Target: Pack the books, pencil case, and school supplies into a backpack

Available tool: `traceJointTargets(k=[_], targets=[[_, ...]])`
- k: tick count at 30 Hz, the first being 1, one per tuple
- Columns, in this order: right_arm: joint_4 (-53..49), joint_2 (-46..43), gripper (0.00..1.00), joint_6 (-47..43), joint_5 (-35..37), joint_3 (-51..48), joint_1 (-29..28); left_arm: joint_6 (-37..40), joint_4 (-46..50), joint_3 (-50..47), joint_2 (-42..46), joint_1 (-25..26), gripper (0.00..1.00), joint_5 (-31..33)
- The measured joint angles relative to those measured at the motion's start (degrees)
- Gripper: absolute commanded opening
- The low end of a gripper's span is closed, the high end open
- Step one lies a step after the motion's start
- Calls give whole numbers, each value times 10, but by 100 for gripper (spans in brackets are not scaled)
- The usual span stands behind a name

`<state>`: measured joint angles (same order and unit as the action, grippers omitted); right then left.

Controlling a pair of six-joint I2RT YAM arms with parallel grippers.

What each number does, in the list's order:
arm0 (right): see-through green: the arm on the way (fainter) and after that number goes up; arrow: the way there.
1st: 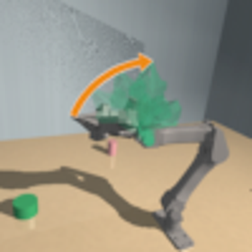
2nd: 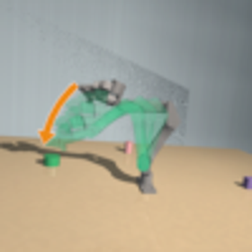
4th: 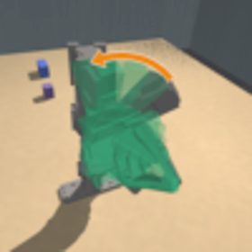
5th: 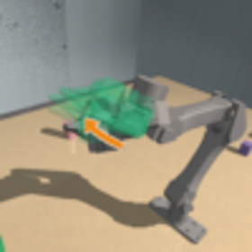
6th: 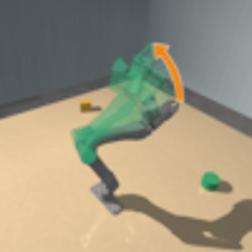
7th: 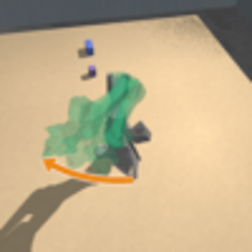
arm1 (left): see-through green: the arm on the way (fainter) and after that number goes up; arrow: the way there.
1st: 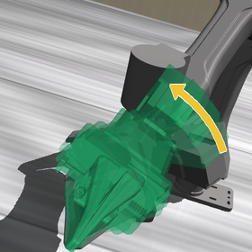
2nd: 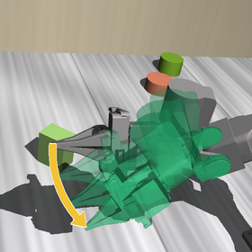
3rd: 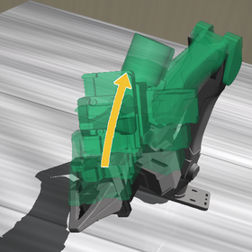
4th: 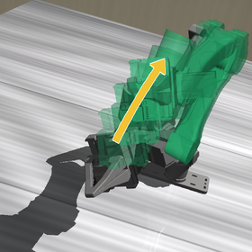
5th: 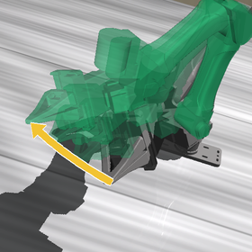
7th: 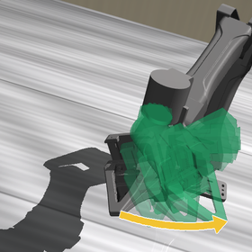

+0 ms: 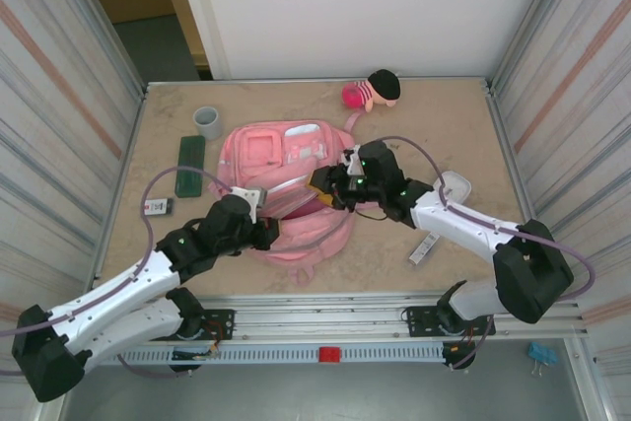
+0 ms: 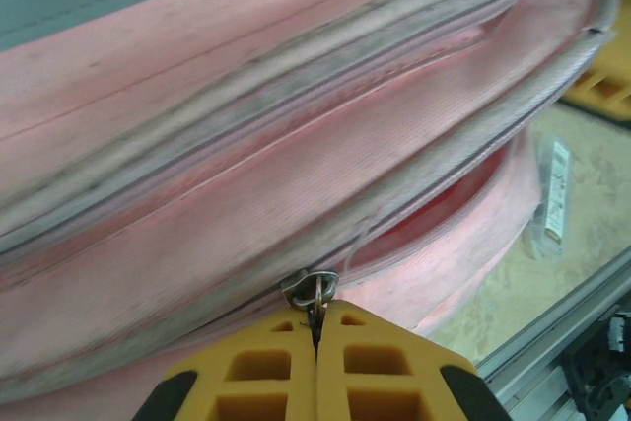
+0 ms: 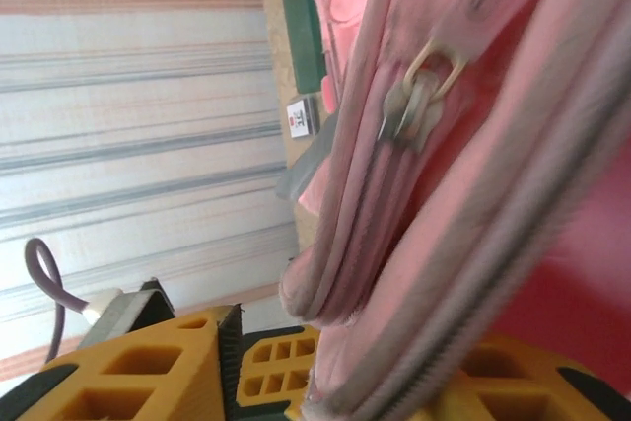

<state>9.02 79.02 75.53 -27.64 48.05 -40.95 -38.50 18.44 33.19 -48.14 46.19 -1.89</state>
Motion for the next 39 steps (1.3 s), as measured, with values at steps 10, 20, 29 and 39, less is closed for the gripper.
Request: traceJointTargets(k=[10,20,29,39], targets=[[49,19,6,37,85,-17,-59,12,-32,1,-4,-1,0,-11],[-91,-24,0,-73,-18,33,43,27,44,1,43,-68,0,-4],[-241,-23,0,-206,-191,144,135,94,26,-5,50,-187,0,-44],[-308,20,0,-285,-277,207,164,174,-96,-16,-44,-252,0,-107]])
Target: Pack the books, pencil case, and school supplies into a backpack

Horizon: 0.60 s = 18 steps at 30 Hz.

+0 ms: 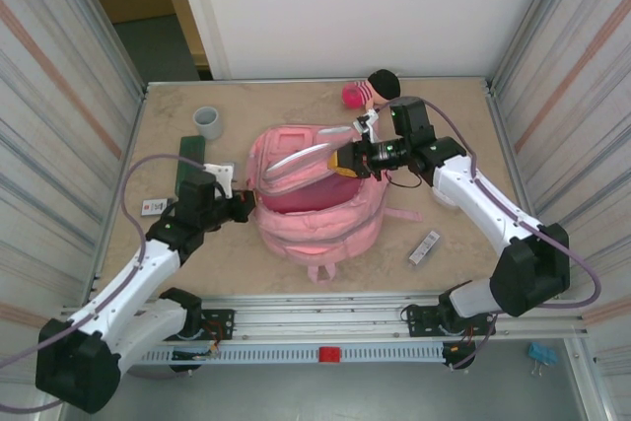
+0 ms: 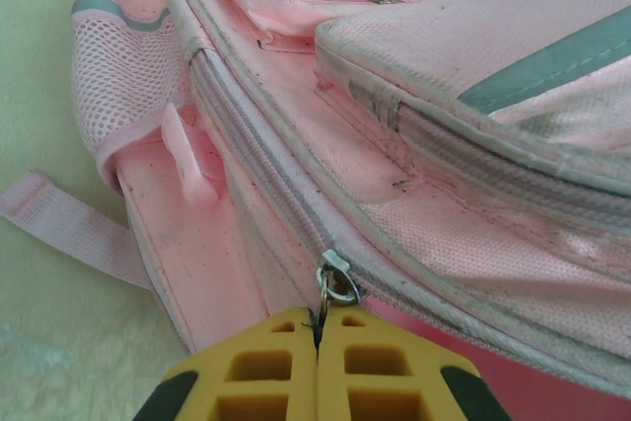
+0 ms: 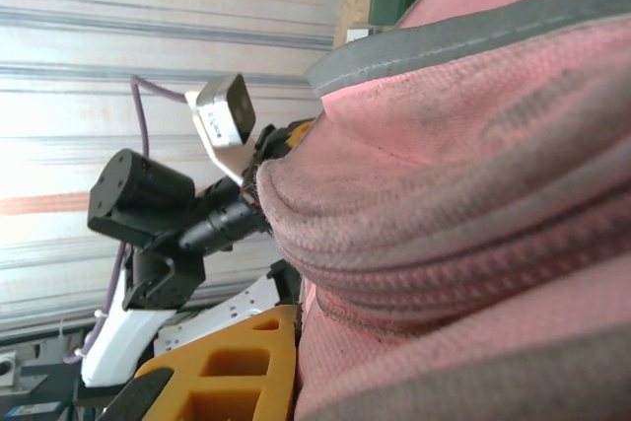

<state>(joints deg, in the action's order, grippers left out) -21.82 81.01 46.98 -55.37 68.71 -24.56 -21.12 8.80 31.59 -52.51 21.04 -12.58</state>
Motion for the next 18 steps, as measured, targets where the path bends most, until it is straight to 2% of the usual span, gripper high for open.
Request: traceJointTargets(k=[3,4,6,9,13,15,18], targets=[[-8,9,0,-14,-4,5,3,21,-36,-2,-35,-6,0,-9],[-11,12,0,-16,-4,9,3,26,-44,-2,-45,-8,3,-10],[-15,15,0,-23,-4,14,4,34,-54,-2,-58,-9,13,-12],[-21,18,0,-28,-4,22,5,44,-53,-2,-54,-13,34,-7],[-35,20,0,-36,-4,32,6,95,-41,-1,-9,-24,62,-8],[-40,23,0,-39,-3,36,4,139,-35,6,24,-25,72,-26],[-38,31,0,-40,-2,40,-3,217,-26,34,54,-24,79,-63]])
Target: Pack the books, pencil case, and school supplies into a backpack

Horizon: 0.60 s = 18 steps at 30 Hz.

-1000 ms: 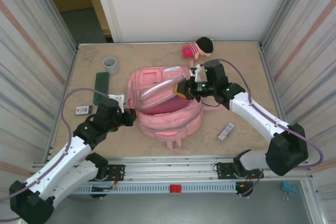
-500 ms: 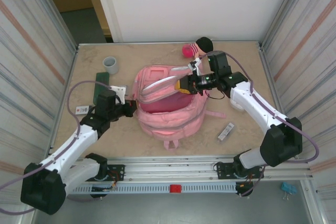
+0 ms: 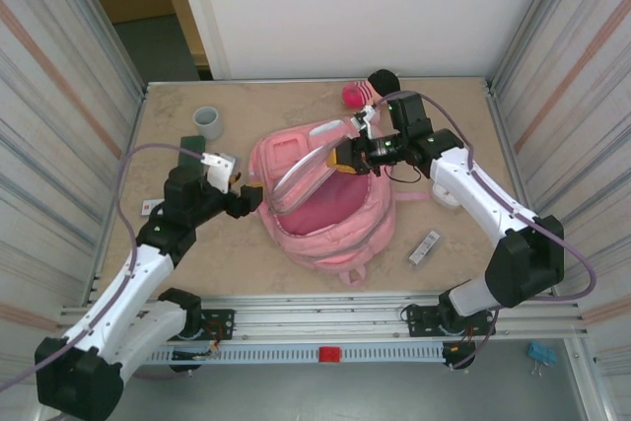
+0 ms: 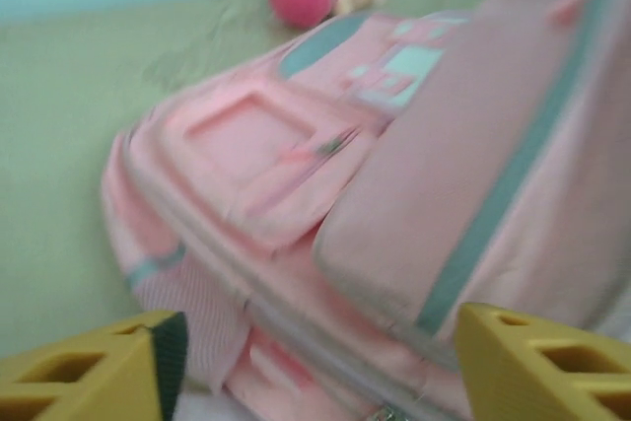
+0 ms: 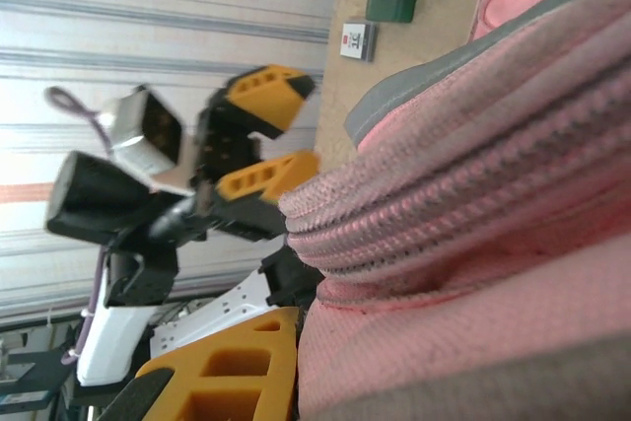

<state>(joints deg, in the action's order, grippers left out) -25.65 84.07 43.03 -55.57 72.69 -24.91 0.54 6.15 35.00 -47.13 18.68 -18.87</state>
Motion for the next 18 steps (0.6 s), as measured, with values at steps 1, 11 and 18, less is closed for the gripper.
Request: traceJointTargets(k=[1,11,18], targets=[[2,5,0,0,2,4,-5,25,3,14,3,3,80,-10],[31,88,4,-1,33,63,-54,111,48,94,-17,46,83,23],[34,130,53,-4,104,87,-66,91,95,112,-17,47,85,85]])
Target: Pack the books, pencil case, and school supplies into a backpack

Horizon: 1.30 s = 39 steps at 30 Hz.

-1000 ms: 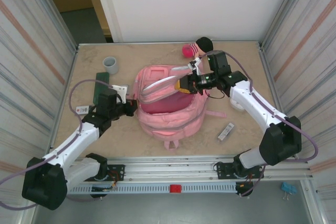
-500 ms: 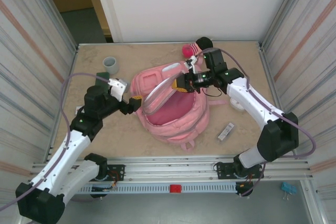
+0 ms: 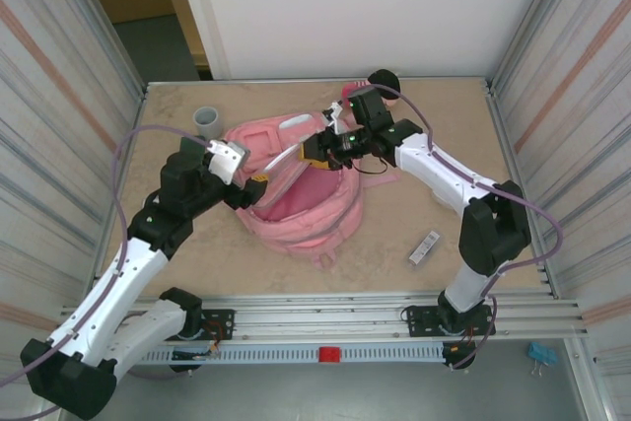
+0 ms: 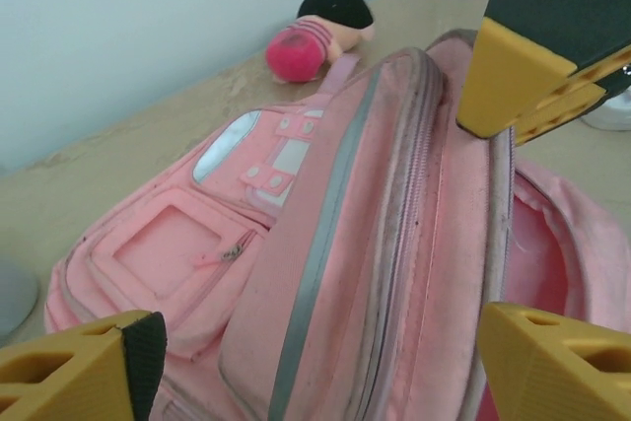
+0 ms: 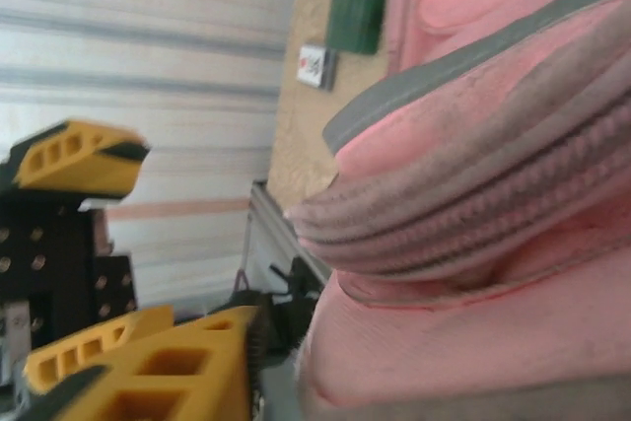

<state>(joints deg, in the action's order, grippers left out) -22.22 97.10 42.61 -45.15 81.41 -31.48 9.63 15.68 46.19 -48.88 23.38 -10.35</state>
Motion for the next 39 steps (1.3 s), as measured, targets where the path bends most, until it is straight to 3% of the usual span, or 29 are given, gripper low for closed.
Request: traceJointTargets(k=[7,16,21,26,39], targets=[[-84,-38,63,-29,96,5,15,-61,48,26,0,-21,87,32],[-189,-177,64,-70,197,-39,79,-176,86,27,-59,-134,92,-1],[-216,-202,64,-87,225,-70,87,-212,131,58,-161,-215,97,-7],[-214,-202,64,-90,226,-97,87,-214,169,118,-276,-263,99,20],[-160,-154,65,-92,193,-123,86,-155,204,247,-524,-279,99,123]])
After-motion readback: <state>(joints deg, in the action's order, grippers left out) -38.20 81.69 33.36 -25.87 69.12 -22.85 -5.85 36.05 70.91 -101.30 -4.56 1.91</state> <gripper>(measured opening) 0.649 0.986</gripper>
